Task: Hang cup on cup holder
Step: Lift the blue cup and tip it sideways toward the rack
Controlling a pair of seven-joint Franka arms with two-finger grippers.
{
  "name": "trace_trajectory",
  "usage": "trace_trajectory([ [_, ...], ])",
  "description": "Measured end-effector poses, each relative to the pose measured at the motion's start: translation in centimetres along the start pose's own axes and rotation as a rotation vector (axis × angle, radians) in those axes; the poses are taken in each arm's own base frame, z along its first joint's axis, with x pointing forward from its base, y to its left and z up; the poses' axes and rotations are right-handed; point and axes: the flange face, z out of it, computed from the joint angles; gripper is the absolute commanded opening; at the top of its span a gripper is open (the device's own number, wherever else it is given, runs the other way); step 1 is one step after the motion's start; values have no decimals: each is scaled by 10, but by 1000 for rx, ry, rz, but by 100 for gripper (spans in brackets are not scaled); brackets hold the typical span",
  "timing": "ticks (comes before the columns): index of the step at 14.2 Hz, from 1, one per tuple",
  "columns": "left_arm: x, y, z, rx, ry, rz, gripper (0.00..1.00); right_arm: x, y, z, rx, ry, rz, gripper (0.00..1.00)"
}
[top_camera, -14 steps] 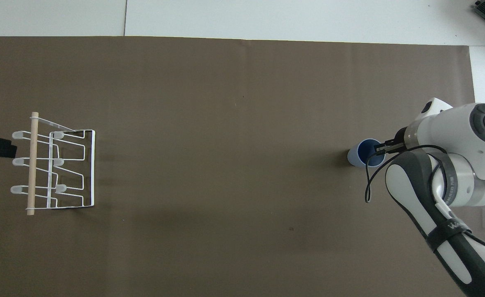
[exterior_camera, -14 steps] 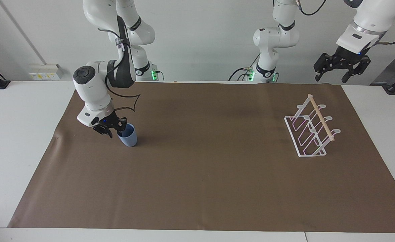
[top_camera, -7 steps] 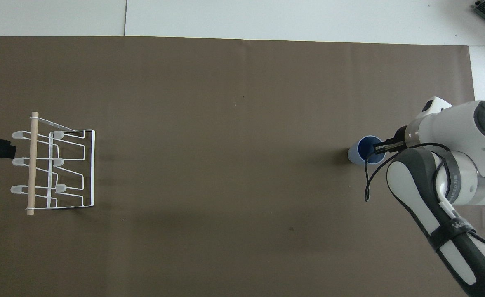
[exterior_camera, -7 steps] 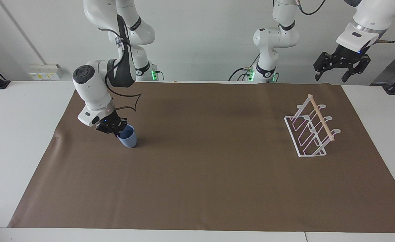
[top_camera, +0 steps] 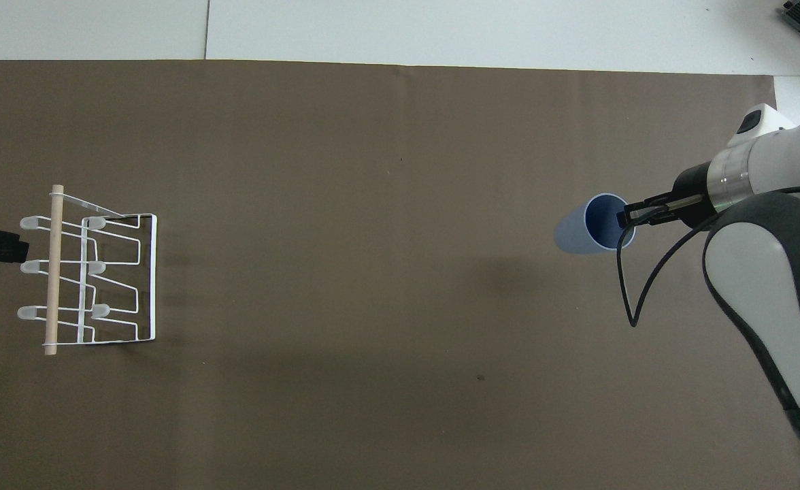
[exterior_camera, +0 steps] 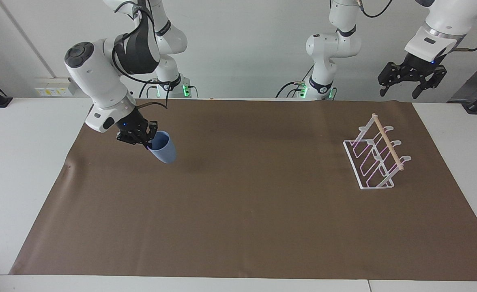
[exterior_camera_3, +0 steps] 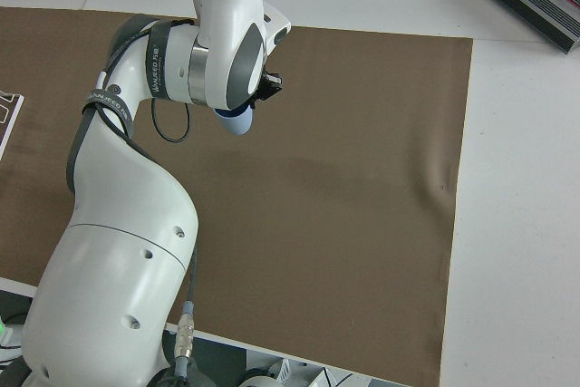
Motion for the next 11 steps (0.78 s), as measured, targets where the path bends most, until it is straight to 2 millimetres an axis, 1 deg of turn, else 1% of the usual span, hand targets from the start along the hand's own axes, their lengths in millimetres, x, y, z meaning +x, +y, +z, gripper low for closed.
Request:
trace_trajectory([
  [2,-2,1,0,-1,-8,1,100,4,-12,-17,107,35,22,0],
  [4,-3,3,-1,-8,-10,3,100,8,-20,-25,227,73,56,0],
  [9,-2,11,1,-61,-5,13,100,11,-44,-35,543,99,125,0],
  [11,-1,16,2,-97,-2,19,100,6,-53,-29,659,73,148,0],
])
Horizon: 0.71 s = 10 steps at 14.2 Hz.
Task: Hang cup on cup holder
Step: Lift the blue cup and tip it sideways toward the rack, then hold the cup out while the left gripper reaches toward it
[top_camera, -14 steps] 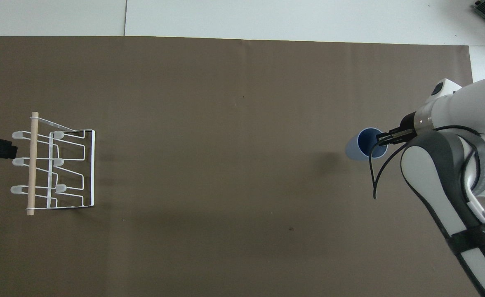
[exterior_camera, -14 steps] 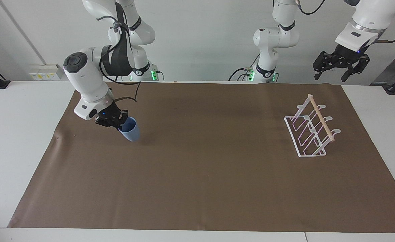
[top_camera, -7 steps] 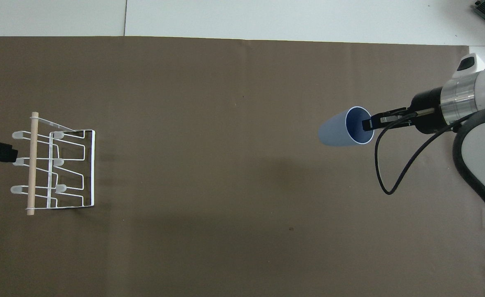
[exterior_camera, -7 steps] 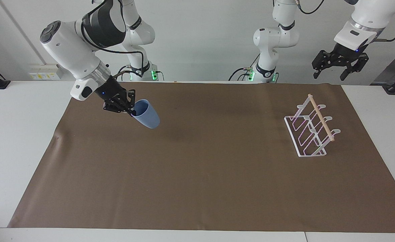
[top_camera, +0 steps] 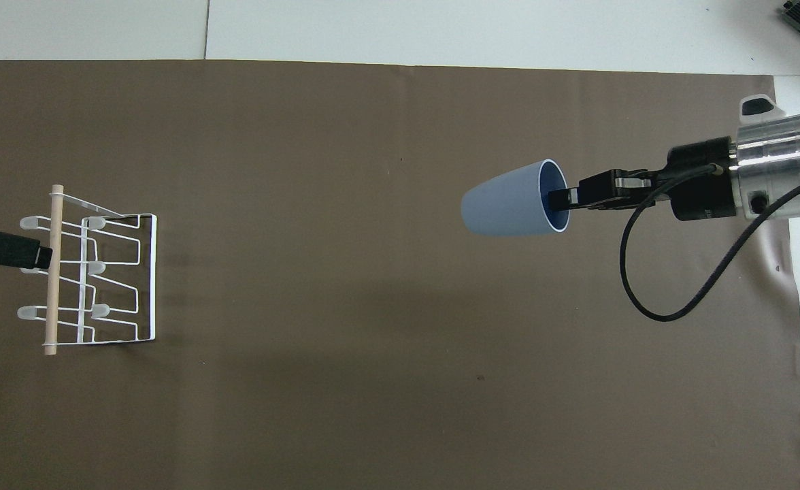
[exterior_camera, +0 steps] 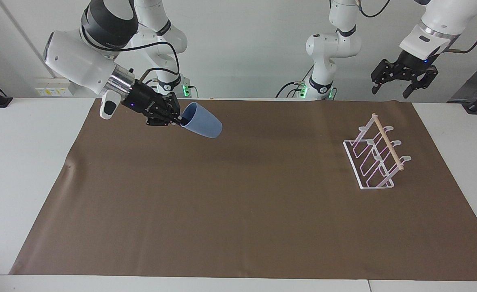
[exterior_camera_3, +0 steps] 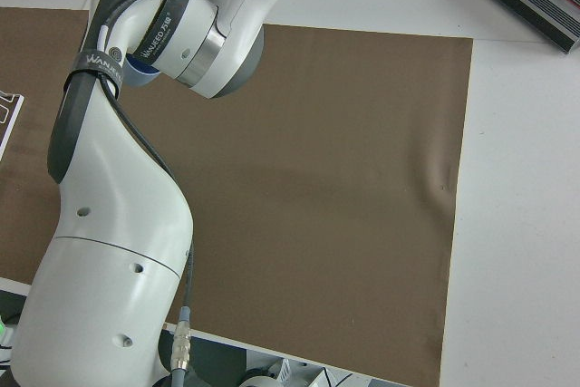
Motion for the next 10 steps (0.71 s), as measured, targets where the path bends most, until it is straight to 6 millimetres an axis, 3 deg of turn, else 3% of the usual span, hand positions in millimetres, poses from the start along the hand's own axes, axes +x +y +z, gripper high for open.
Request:
trace_trajectory([
  [5,8,20,12,-66,45,179,100,-22,15,41,272,-47,146,0],
  [10,7,78,16,-64,62,643,100,-31,1,98,452,-22,254,0],
])
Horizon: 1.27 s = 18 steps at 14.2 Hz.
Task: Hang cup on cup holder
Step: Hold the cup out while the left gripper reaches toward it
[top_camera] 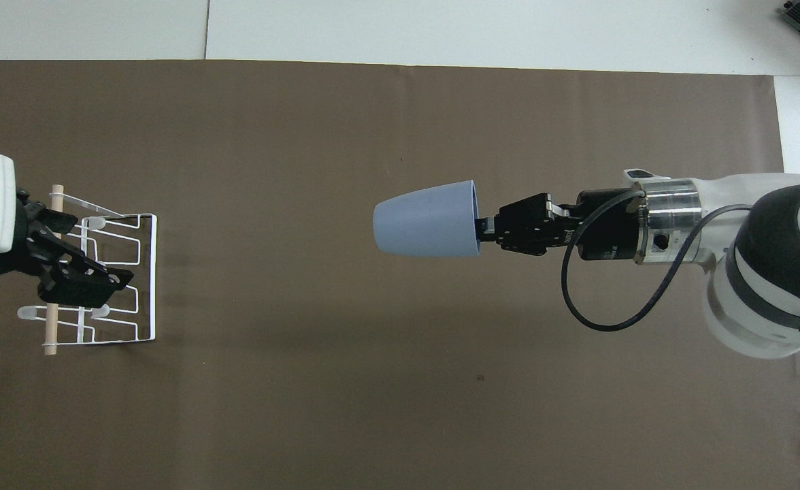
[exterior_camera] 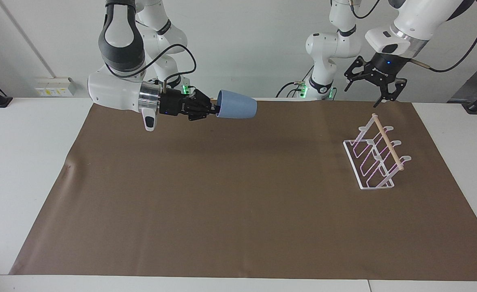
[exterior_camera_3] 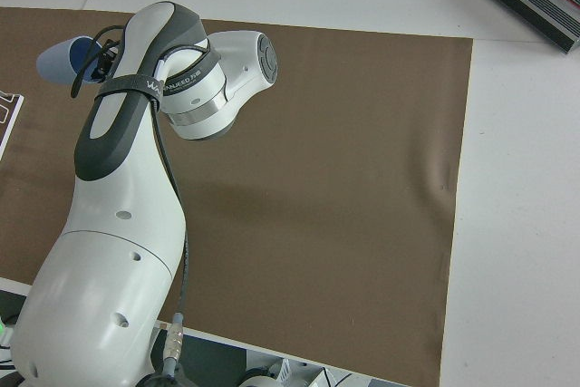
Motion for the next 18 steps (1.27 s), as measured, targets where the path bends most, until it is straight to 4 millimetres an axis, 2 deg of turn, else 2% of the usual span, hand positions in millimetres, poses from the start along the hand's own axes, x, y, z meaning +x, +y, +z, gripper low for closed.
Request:
trace_trajectory([
  [3,18,25,2,9,16,218,100,-10,-5,41,121,13,56,0],
  [5,29,45,7,1,15,368,100,-15,-2,55,156,16,87,0],
  [11,57,106,10,-6,42,591,100,-16,8,56,189,25,126,0],
  [14,65,110,10,7,88,604,100,-16,8,56,189,26,126,0],
  [18,76,104,22,-35,149,580,100,-17,8,56,189,27,125,0],
])
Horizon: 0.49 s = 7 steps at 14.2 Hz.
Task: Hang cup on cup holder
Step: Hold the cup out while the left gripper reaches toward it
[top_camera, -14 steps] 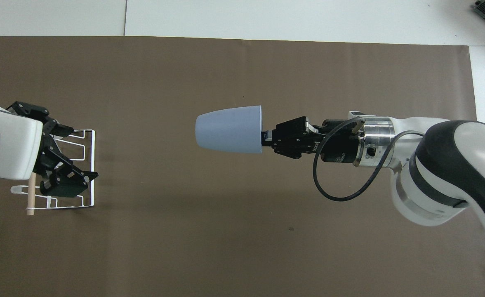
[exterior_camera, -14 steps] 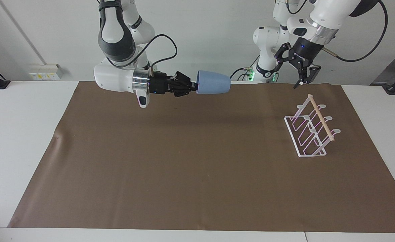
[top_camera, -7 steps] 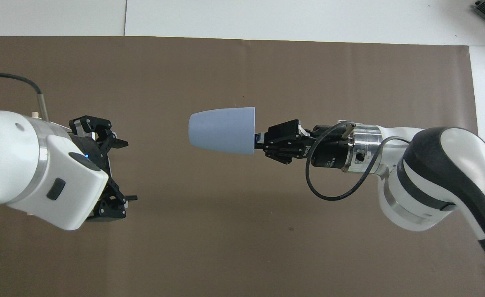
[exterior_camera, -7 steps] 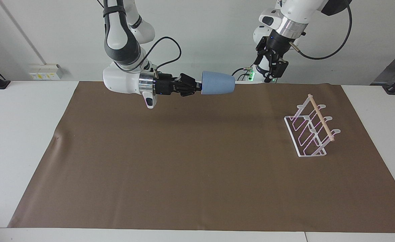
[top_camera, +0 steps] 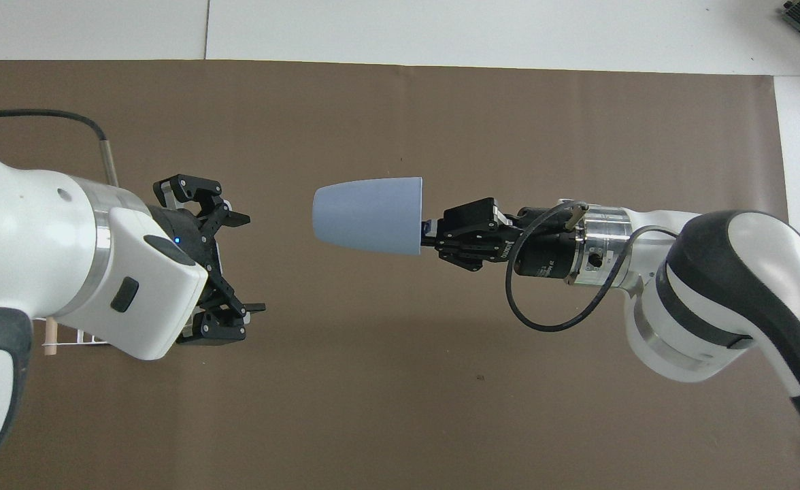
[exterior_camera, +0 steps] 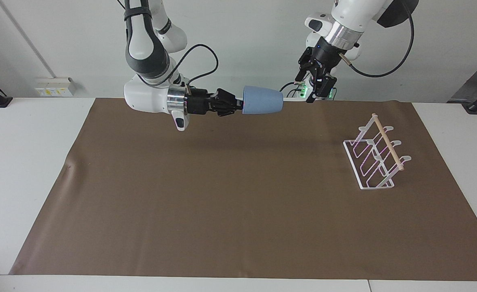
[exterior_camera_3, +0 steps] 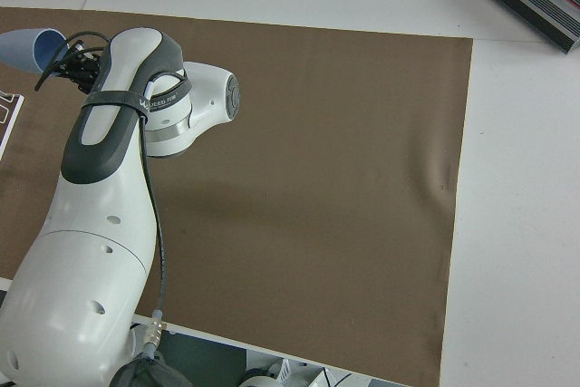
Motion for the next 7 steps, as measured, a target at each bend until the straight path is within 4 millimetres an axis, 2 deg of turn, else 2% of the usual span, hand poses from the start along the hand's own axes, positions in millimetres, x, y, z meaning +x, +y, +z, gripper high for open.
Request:
trace_trajectory([
  [4,7,0,0,-8,42,-60,100,0,0,0,0,0,0,0],
  [7,22,6,4,-1,62,-108,100,-1,1,1,-1,-2,-2,0],
])
